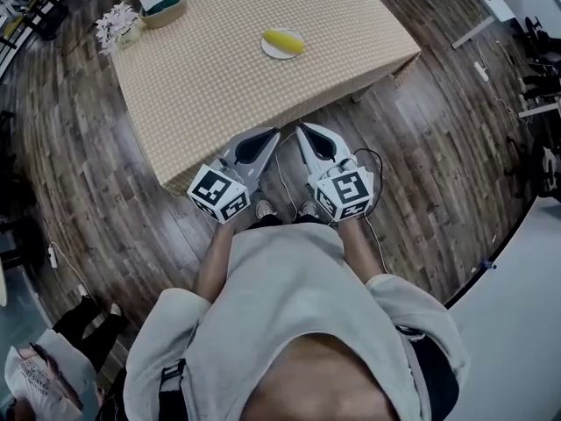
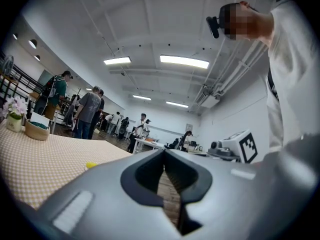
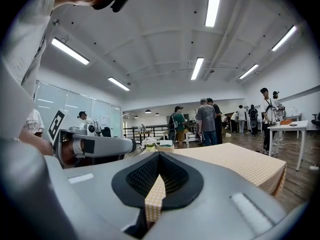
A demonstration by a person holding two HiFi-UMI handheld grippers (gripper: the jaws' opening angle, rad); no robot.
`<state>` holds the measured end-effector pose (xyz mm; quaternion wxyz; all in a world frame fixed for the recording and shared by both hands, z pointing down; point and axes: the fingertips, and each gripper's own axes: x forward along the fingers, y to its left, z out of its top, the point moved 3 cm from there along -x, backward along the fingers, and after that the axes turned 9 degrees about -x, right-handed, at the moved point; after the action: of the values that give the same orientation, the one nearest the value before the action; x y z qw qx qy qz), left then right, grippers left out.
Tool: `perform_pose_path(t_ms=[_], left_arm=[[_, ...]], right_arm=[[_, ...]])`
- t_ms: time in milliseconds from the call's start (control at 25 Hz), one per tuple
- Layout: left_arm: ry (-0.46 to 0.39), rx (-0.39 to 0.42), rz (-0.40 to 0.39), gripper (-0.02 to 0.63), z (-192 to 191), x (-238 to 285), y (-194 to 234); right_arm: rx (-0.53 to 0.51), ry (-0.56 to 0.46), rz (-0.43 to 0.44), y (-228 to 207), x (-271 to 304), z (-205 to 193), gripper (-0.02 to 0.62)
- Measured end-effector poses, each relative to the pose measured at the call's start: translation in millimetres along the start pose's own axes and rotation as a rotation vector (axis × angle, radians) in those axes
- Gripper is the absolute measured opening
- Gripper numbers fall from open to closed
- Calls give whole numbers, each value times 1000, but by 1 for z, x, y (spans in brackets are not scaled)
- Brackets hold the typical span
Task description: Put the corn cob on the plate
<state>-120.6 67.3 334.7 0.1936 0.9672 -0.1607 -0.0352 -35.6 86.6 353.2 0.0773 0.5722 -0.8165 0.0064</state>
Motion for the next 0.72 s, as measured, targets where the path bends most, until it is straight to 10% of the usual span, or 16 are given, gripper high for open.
perform_pose_path(t_ms=[720], left_arm=[[-17, 14, 77, 8, -15, 22, -50]], right_arm=[[-13, -25, 72, -27, -43, 0, -3]])
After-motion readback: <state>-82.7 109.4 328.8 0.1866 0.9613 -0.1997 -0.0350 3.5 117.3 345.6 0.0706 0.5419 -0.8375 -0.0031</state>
